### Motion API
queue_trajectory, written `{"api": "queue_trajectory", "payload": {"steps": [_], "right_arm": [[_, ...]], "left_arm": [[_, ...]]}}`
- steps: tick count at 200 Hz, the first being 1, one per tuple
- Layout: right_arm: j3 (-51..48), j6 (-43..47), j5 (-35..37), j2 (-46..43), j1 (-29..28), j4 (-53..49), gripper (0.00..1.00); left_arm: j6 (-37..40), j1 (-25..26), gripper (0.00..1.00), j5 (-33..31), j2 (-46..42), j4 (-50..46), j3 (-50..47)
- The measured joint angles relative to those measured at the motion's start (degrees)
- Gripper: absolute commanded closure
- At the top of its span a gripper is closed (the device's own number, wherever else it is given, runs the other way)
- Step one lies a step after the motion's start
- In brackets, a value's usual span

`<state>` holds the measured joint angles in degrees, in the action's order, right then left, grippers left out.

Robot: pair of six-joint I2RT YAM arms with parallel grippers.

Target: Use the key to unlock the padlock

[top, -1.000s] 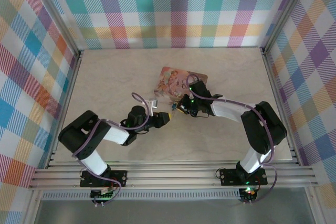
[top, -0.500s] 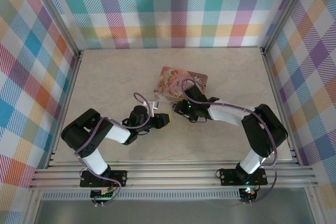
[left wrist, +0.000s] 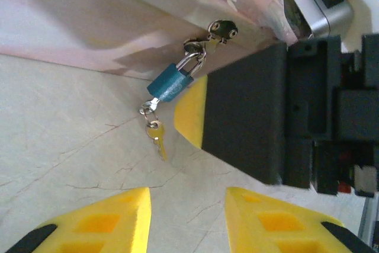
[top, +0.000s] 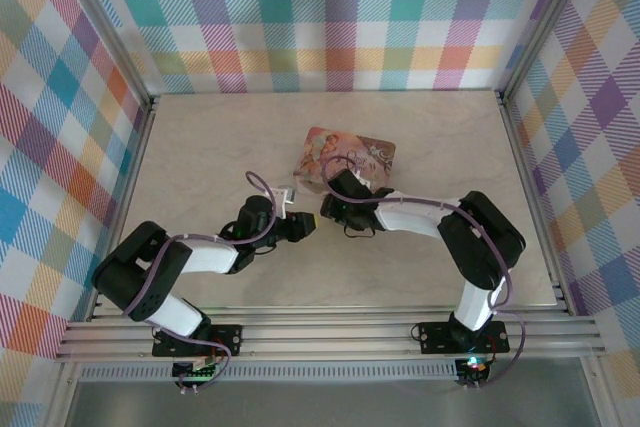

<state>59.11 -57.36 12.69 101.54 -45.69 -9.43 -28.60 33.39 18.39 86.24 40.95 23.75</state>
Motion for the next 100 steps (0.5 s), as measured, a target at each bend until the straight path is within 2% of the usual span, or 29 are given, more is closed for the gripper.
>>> {"api": "queue_trajectory", "payload": {"steps": [67, 100], "right_arm": [[7.7, -0.1, 5.4, 4.8, -1.6, -3.3, 0.42], [8.3, -0.3, 7.3, 6.7, -1.6, -4.2, 0.43]], "left_arm": [[2.6, -1.6, 0.63, 0.2, -4.6, -3.8, -1.4], [2.8, -2.1, 0.63, 0.7, -5.1, -4.9, -1.6]]}}
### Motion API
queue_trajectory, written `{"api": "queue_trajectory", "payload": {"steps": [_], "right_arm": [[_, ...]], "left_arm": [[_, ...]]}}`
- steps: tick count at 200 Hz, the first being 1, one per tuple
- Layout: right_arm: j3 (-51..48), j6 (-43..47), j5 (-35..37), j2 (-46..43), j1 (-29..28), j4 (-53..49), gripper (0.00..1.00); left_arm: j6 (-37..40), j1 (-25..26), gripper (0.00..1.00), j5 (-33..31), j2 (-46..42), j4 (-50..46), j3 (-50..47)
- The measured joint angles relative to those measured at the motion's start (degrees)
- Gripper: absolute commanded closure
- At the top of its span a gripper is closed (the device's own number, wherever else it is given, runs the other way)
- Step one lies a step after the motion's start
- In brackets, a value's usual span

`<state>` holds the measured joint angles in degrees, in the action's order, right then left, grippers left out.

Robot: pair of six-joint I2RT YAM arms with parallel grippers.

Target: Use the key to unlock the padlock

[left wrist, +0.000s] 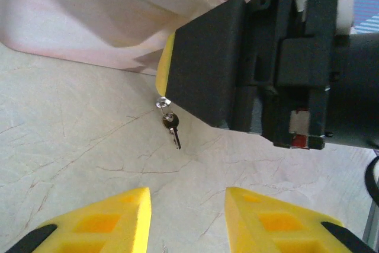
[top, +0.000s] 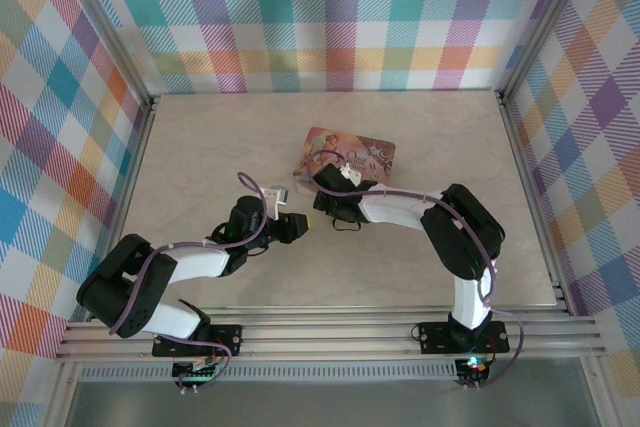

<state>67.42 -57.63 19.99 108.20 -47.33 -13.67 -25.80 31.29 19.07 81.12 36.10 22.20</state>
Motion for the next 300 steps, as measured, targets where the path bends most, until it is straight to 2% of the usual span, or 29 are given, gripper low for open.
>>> {"api": "queue_trajectory", "payload": {"steps": [102, 163, 233, 300], "right_arm": [[0.3, 1.1, 3.7, 1.7, -0.2, 3.1, 0.49], [0.5, 1.5, 4.5, 3.7, -0.4, 3.3, 0.58], [0.6, 3.2, 4.9, 3.7, -0.4, 2.9, 0.57], [1.7, 5.7, 5.0, 3.7, -0.2, 1.6, 0.8]], "left_arm": [[0.7, -0.1, 0.63, 1.0, -1.7, -0.2, -2.8], [1.5, -0.3, 0.63, 1.0, -3.8, -1.6, -3.5], [2.1, -0.4, 0.63, 0.8, -4.7, -3.2, -4.1], [2.8, -0.4, 0.63, 0.8, -4.9, -3.4, -4.1]]}}
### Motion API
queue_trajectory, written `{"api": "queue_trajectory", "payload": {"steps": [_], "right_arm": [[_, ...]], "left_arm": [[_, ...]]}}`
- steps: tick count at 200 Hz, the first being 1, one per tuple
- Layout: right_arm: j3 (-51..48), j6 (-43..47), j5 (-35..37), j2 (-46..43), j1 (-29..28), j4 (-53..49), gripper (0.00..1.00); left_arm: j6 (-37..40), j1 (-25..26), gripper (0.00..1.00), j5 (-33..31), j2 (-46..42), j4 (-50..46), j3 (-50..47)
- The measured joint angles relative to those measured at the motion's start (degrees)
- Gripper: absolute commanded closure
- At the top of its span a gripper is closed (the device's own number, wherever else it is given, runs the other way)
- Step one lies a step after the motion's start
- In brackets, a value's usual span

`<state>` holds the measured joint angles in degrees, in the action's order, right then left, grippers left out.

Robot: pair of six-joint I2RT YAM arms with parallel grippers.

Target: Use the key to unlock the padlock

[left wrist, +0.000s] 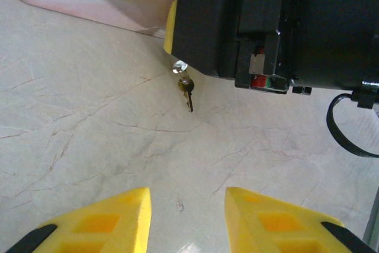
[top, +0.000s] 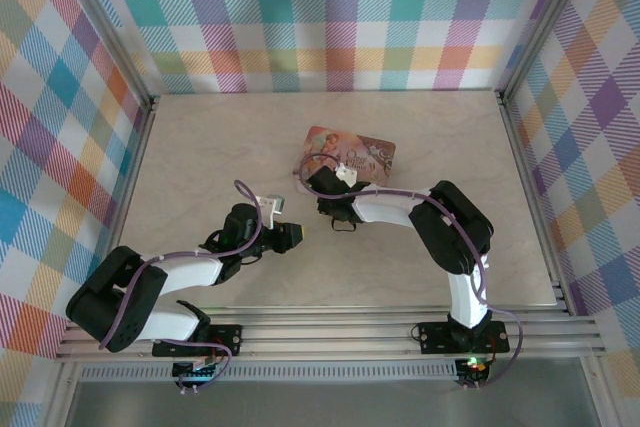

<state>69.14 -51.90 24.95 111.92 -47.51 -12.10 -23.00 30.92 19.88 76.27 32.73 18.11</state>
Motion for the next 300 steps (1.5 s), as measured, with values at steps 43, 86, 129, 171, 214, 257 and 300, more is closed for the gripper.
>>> {"api": "queue_trajectory", "payload": {"steps": [43, 86, 129, 171, 214, 257, 300], "right_arm": [[0.0, 0.3, -1.1, -0.3, 0.5, 0.0, 0.89], [-1.4, -0.4, -4.7, -2.7, 1.5, 0.0, 0.99], [-2.9, -3.5, -9.3, -6.9, 2.6, -0.6, 1.0], [-4.3, -7.3, -14.8, -9.8, 2.6, -0.7, 1.0], [-6.2, -9.4, -18.2, -10.6, 2.8, -0.9, 1.0], [-7.6, -10.3, -20.1, -12.5, 3.3, -0.4, 1.0], [-8.4, -11.8, -21.7, -13.9, 4.1, 0.2, 1.0]], "left_arm": [[0.4, 0.0, 0.65, -1.7, -2.1, -1.4, -1.1], [0.0, 0.0, 0.58, -4.2, -5.6, -3.1, -1.7], [-2.3, 0.0, 0.5, -1.9, -5.7, -0.4, -1.7], [-7.3, 0.0, 0.6, 3.1, 4.3, 11.0, 0.0], [-15.1, 0.0, 0.62, 6.4, 18.0, 27.3, 1.1], [-17.8, 0.1, 0.65, 8.2, 23.3, 38.0, 1.7], [-17.7, 1.1, 0.63, 8.2, 23.5, 41.2, 2.0]]}}
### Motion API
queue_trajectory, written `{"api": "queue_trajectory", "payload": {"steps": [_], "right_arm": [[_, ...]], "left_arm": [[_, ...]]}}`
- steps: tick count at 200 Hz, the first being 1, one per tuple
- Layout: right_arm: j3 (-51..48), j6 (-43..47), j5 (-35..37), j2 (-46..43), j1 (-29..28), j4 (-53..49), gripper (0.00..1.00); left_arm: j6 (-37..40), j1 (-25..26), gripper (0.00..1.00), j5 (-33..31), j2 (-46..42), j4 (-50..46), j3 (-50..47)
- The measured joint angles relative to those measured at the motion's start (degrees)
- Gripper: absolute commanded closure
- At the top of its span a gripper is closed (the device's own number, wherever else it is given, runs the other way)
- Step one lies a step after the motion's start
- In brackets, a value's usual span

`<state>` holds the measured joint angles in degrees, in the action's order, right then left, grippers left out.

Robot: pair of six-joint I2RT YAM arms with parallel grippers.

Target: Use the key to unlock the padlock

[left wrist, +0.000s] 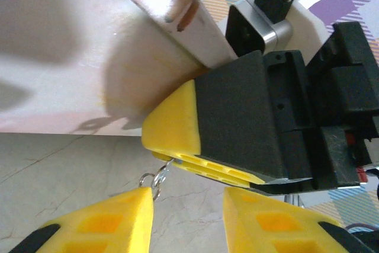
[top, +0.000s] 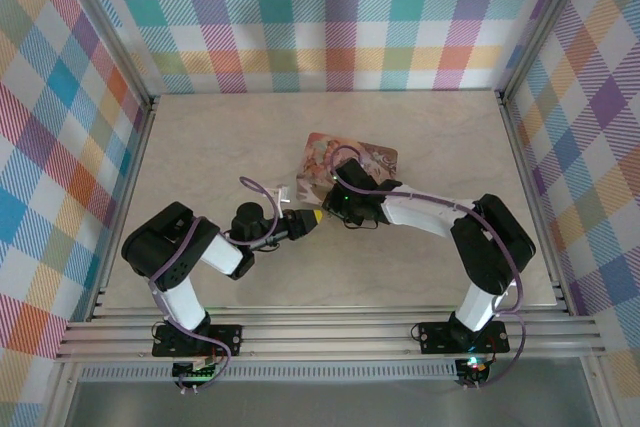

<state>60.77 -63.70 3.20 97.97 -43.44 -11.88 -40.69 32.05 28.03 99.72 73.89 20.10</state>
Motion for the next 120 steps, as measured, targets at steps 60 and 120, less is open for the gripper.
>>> {"api": "queue_trajectory", "payload": {"steps": [60, 120], "right_arm": [[0.0, -1.3, -0.9, 0.0, 0.4, 1.9, 1.0], [0.0, -1.5, -1.1, 0.0, 0.4, 2.0, 1.0]], "left_arm": [[-0.1, 0.9, 0.63, 0.0, 3.5, 1.4, 1.5], [-0.3, 0.9, 0.64, 0.0, 5.3, 1.5, 2.5]]}}
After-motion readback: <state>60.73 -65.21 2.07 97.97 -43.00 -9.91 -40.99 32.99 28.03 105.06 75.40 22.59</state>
